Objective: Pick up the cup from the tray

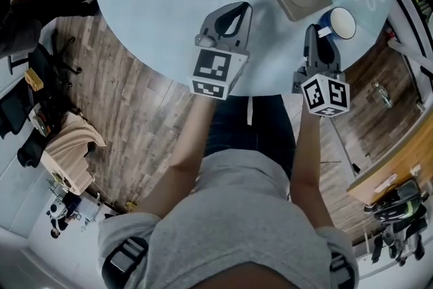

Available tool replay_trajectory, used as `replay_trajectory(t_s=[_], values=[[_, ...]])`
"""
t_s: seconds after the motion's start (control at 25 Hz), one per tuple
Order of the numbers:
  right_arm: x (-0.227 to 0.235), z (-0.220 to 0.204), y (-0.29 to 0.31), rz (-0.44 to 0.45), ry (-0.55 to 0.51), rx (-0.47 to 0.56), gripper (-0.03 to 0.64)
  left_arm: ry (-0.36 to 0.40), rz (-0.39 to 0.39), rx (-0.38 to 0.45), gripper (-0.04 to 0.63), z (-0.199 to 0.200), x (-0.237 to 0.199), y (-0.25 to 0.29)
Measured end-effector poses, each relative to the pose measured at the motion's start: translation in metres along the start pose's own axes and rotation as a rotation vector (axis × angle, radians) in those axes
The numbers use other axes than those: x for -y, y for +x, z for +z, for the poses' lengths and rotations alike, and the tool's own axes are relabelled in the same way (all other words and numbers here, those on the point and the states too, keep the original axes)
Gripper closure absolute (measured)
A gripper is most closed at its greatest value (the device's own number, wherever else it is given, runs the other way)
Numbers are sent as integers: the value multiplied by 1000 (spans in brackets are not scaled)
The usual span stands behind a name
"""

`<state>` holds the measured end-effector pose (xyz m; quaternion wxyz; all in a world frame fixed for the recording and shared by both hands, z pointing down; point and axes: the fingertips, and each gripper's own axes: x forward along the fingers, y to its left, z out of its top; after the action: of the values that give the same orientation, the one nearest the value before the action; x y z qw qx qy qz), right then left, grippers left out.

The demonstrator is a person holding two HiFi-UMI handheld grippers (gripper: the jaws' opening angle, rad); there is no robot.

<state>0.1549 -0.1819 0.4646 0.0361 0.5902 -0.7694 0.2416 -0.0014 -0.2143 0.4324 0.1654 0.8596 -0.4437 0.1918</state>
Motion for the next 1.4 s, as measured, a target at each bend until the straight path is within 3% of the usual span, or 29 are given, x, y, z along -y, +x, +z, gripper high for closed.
replay_trajectory(t_s=[0.48, 0.88, 1.24, 1.4], values=[[4, -13, 4, -6, 27, -2, 574, 1, -4, -16, 589, -5, 2, 0], [1, -36, -4, -78, -77, -54, 572, 3, -13, -16, 589, -5, 4, 5], [1, -45, -7, -126, -35, -88, 572, 6, -23, -16, 589, -9, 5, 4], [0, -50, -11, -173, 31, -112, 471, 0, -23, -5, 589, -7, 4, 3]])
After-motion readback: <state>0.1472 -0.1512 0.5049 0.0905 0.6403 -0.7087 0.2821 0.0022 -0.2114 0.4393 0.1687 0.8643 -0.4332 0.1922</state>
